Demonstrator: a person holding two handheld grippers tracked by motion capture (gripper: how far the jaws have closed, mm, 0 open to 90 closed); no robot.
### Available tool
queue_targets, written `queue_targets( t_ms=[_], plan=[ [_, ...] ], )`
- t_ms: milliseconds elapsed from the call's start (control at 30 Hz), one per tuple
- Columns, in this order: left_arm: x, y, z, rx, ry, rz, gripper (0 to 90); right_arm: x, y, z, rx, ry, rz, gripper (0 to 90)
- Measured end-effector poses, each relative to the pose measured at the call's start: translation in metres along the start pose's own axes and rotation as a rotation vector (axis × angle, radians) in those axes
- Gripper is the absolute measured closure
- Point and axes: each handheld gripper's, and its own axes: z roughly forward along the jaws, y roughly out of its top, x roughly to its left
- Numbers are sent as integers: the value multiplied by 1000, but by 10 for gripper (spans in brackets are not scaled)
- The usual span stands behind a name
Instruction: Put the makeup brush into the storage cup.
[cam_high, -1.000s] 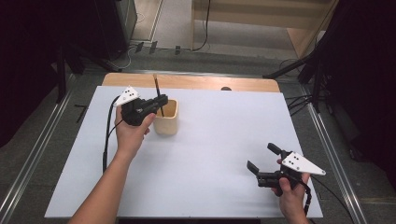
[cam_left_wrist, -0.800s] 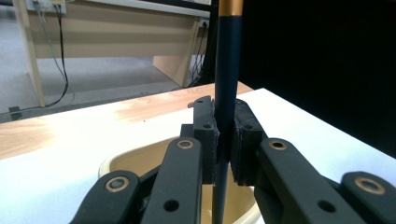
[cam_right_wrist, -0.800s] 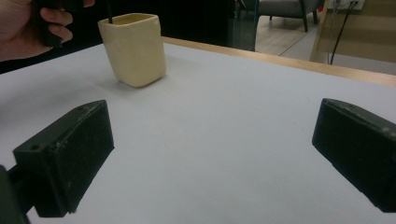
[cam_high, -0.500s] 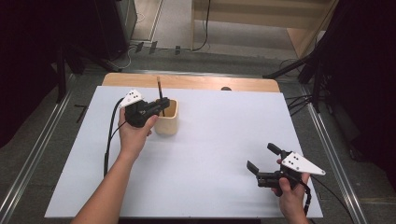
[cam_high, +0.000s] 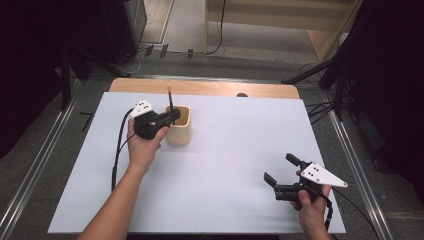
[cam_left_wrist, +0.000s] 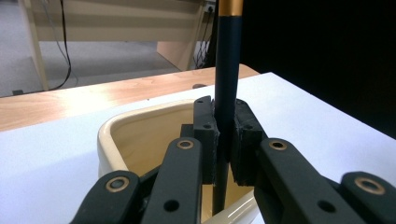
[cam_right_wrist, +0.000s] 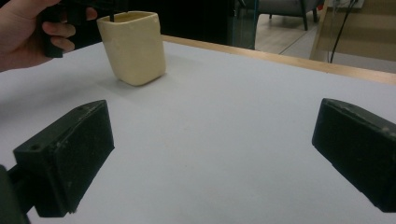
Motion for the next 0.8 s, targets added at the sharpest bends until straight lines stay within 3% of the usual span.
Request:
queue_targets(
  t_ms=[433,800],
  plan=[
    [-2,-2,2,12,1,14,829,0,0,0,1,-1,-1,0],
    [-3,-2,2,13,-11,11,755,0,0,0,3,-1,-1,0]
  ],
)
